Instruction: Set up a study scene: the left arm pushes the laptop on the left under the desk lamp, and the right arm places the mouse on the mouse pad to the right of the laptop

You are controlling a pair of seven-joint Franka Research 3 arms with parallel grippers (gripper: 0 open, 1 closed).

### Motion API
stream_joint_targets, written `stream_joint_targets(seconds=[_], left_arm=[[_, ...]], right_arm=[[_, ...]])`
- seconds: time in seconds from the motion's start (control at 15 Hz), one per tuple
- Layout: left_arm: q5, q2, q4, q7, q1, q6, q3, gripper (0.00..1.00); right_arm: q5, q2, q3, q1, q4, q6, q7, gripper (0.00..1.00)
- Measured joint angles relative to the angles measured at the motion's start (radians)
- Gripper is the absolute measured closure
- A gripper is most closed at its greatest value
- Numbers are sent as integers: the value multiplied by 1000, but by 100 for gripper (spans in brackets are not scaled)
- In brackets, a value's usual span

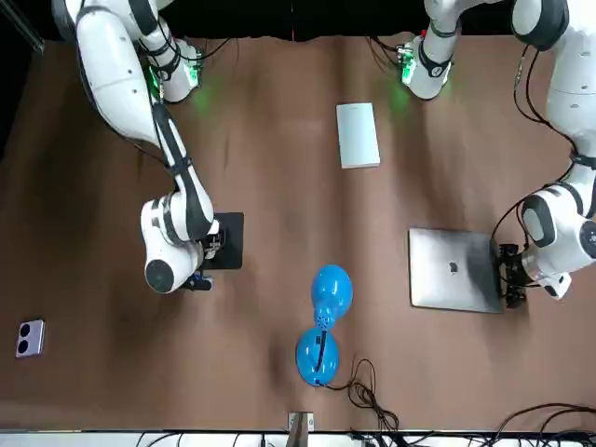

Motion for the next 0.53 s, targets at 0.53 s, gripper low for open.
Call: stream_joint_targets(seconds=[0.53], left_arm=[[0, -50, -99, -95, -93, 29, -2, 0]], right_arm=[[3, 22, 1, 1, 8, 17, -10, 38]])
